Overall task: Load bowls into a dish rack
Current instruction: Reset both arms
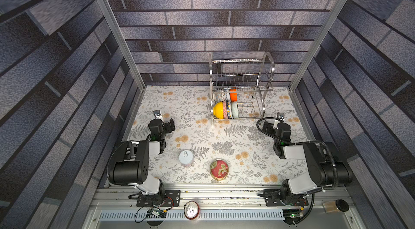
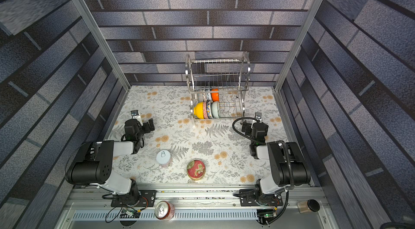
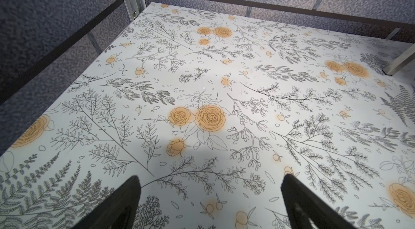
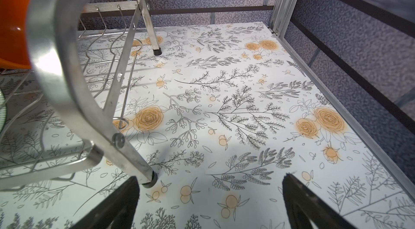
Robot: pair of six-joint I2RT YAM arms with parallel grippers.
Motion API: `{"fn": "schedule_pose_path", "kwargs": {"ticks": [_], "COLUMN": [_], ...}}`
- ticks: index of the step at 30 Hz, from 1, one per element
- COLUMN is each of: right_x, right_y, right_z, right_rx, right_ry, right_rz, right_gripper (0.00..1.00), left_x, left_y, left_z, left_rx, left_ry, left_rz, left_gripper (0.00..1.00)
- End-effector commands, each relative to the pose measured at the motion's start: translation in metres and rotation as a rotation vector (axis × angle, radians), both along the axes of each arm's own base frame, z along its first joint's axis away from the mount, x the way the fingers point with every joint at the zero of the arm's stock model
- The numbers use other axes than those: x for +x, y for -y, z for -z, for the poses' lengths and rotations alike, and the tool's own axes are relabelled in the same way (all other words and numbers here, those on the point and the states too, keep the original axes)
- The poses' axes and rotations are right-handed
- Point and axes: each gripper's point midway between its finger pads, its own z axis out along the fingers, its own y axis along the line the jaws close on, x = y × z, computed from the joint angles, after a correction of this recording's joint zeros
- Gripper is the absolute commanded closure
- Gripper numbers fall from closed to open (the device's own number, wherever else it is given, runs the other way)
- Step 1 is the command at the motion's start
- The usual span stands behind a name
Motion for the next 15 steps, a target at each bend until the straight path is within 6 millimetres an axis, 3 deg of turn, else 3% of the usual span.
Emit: {"fn": "schedule_pose_path", "kwargs": {"ticks": [1, 15], "right_x": [0.0068, 0.0067], "right_y": [-0.0058, -0.0066], "right_z": [-0.0087, -0.0087], "right_rx": [-0.001, 0.0], "right_ry": [0.028, 0.027], "right_rz": [-0.032, -0.037], "right_gripper": [0.0, 0.0], "left_x": [0.0002, 0.0002], "left_y": [-0.0023, -0.0023], "left_z": [-0.004, -0.004], "left_rx": [0.026, 0.027], "left_ry": [0.019, 0.019], "left_rz": [-0.006, -0.005], "left_gripper": [0.0, 0.0]}}
